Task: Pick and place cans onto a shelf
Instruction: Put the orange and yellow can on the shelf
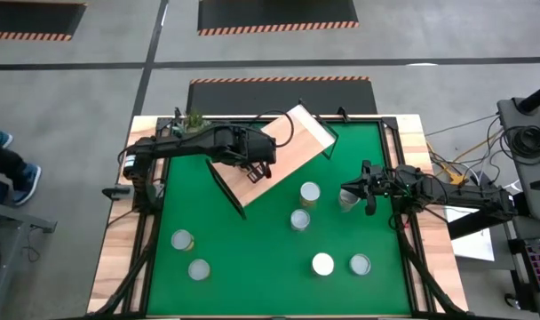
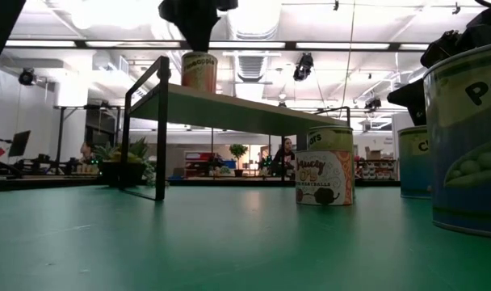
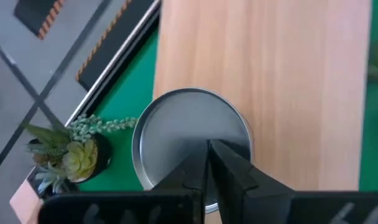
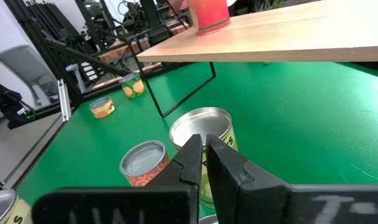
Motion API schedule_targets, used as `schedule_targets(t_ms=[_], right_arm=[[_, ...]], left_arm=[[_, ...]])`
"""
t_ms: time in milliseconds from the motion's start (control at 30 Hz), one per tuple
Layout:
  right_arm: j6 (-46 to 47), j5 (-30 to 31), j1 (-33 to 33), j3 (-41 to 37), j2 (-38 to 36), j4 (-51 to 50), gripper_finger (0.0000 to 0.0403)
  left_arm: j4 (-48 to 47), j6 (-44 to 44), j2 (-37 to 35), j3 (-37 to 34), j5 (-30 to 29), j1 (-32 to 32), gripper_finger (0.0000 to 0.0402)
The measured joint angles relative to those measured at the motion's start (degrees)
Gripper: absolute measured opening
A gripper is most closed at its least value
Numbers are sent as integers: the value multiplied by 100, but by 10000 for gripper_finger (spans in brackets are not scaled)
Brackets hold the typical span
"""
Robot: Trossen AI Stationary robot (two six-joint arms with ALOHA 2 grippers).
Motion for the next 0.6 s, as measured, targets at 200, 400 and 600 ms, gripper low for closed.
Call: schedule_targets(t_ms=[200, 400, 600], right_arm=[[-1, -1, 0, 0, 0, -2, 13], [-1, 1, 0, 1, 1, -17, 13], [1, 6, 2, 9, 2, -67, 13]], left_arm=[[-21, -351, 2, -31, -101, -1, 1], [-39, -232, 11, -41, -212, 5, 0], [-39, -191, -20, -48, -176, 21, 0]])
